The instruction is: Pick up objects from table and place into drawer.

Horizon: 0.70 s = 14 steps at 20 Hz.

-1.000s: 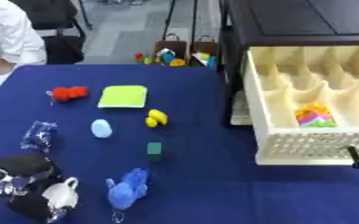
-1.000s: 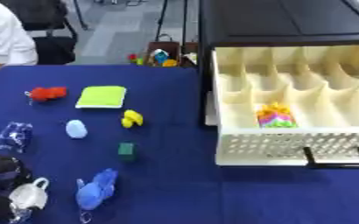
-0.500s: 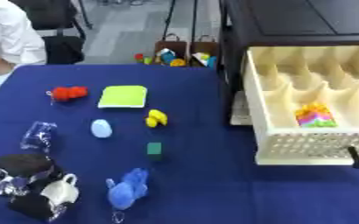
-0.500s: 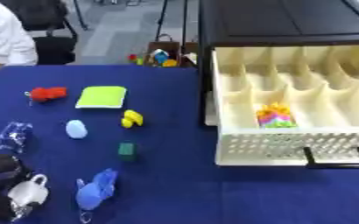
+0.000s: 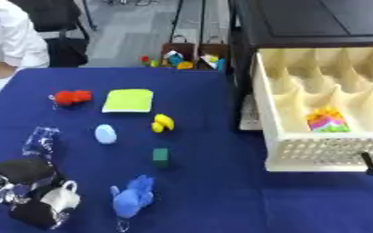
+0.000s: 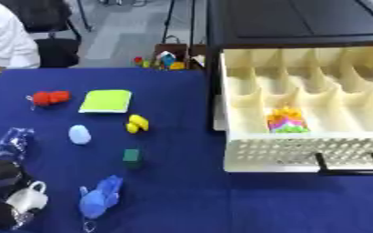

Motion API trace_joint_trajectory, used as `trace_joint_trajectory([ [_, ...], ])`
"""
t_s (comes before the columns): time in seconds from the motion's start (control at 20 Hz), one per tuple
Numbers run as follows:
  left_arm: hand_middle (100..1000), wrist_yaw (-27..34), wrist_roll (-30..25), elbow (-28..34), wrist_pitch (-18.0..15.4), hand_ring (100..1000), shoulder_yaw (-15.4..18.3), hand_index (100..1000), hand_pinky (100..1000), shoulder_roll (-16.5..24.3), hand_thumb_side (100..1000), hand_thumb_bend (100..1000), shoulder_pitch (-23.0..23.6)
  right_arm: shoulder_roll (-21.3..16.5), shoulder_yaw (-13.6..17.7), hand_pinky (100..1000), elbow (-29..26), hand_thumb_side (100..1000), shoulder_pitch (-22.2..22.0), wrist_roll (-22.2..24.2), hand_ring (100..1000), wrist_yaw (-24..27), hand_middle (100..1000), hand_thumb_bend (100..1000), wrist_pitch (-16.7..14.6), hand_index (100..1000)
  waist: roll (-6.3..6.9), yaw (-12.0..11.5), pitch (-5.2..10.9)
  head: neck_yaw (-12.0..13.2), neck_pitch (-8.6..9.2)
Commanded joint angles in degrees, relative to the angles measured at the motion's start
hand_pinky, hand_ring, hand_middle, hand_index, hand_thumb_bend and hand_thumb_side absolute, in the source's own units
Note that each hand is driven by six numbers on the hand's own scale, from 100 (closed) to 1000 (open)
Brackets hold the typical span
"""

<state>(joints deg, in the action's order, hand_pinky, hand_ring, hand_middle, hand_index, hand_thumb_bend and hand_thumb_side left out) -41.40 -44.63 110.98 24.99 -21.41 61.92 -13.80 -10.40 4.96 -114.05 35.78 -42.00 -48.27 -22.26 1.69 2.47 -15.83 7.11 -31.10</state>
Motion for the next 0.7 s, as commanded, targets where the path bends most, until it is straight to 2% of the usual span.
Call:
trace_joint_trajectory([
  [0.05, 500, -0.6, -7.3, 1.3, 7.1, 508, 1.4, 689, 384, 1.8, 627, 266, -0.8, -0.6, 0.2, 633, -0.5, 1000, 0.6, -0.4, 672, 0.2, 683, 100, -0.3, 776, 0.19, -0.1, 1.35, 0.0, 0.53],
  [0.3, 497, -1.2, -7.3, 3.0, 7.3, 504, 2.3, 689, 380, 1.9, 600, 276, -1.2, -0.5, 0.2, 633, -0.5, 1000, 0.4, -0.5, 673, 0.1, 683, 100, -0.3, 776, 0.46, -0.3, 1.8, -0.1, 0.54],
  [0.7, 494, -2.4, -7.3, 3.6, 6.2, 499, 3.3, 685, 376, 2.2, 607, 255, -2.9, -0.5, 0.2, 635, -0.5, 1000, 0.1, -0.6, 673, 0.4, 683, 100, -0.4, 776, 1.05, -0.4, 2.38, 0.0, 0.12],
])
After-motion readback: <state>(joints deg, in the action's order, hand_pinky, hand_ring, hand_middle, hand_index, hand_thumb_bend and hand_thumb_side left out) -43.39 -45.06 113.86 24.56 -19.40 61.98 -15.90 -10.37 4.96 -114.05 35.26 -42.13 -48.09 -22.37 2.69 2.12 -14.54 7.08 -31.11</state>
